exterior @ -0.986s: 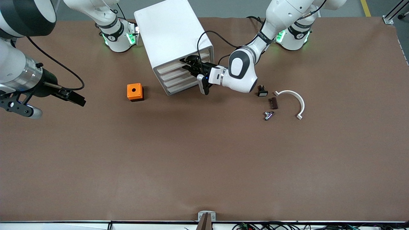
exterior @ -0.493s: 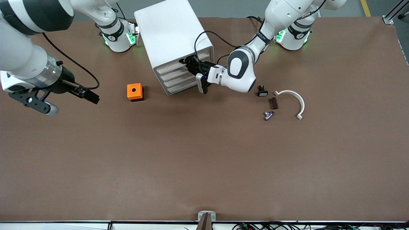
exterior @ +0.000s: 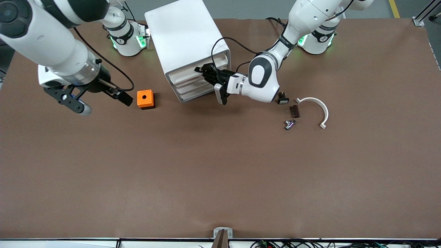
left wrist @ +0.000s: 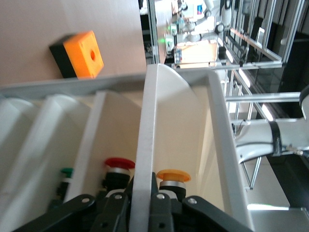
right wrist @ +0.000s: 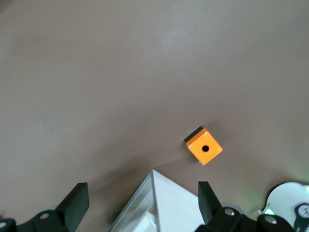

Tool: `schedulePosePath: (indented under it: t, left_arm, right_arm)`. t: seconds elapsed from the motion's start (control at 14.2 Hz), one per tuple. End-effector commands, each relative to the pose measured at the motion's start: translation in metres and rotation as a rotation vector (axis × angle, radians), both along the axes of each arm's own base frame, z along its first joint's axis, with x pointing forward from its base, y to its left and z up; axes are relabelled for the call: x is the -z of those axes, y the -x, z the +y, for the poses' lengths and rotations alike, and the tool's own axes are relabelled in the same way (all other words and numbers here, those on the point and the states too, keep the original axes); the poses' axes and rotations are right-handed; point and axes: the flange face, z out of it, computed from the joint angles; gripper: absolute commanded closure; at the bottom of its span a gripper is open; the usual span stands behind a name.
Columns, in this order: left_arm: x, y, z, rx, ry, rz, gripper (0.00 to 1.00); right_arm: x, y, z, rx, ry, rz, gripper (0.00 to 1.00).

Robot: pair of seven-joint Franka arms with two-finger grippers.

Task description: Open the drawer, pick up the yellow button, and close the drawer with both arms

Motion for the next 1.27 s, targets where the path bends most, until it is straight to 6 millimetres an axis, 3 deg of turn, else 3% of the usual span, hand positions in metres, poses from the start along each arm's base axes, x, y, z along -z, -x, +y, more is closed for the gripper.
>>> schedulePosePath:
  t: [0.0,0.28,0.56,0.85,0.92,0.99,1.06,1.2]
  left_arm:
    - [0.009,-0.040,0.014,-0.056,-0.010,-0.016,0.97]
    - [0.025,-0.081,0.039,-0.087,-0.022,-0.035,0.97]
    - [0.034,-0.112,0.060,-0.108,-0.032,-0.053,0.95]
    - [0.028,-0.125,0.069,-0.129,-0.042,-0.032,0.91]
    - [0.027,-0.125,0.068,-0.130,-0.045,-0.023,0.84]
    - [0.026,-0.124,0.067,-0.129,-0.053,-0.008,0.62]
    - [0.027,-0.123,0.068,-0.124,-0.067,0.008,0.01]
    - [0.028,-0.123,0.072,-0.093,-0.127,0.040,0.00]
  right_arm:
    - [-0.001,0.009,0.029,0.064,-0.012,0.004,0.00]
    - [0.011,0.026,0.075,0.159,-0.003,0.027,0.00]
    - [0.048,0.046,0.120,0.264,0.021,0.062,0.00]
    - [0.076,0.065,0.157,0.460,-0.026,0.095,0.00]
    - [0.086,0.073,0.168,0.475,-0.028,0.090,0.00]
    - [0.092,0.076,0.175,0.497,-0.036,0.080,0.00]
    - [0.096,0.079,0.183,0.508,-0.044,0.072,0.00]
    - [0.103,0.082,0.190,0.550,-0.055,0.061,0.00]
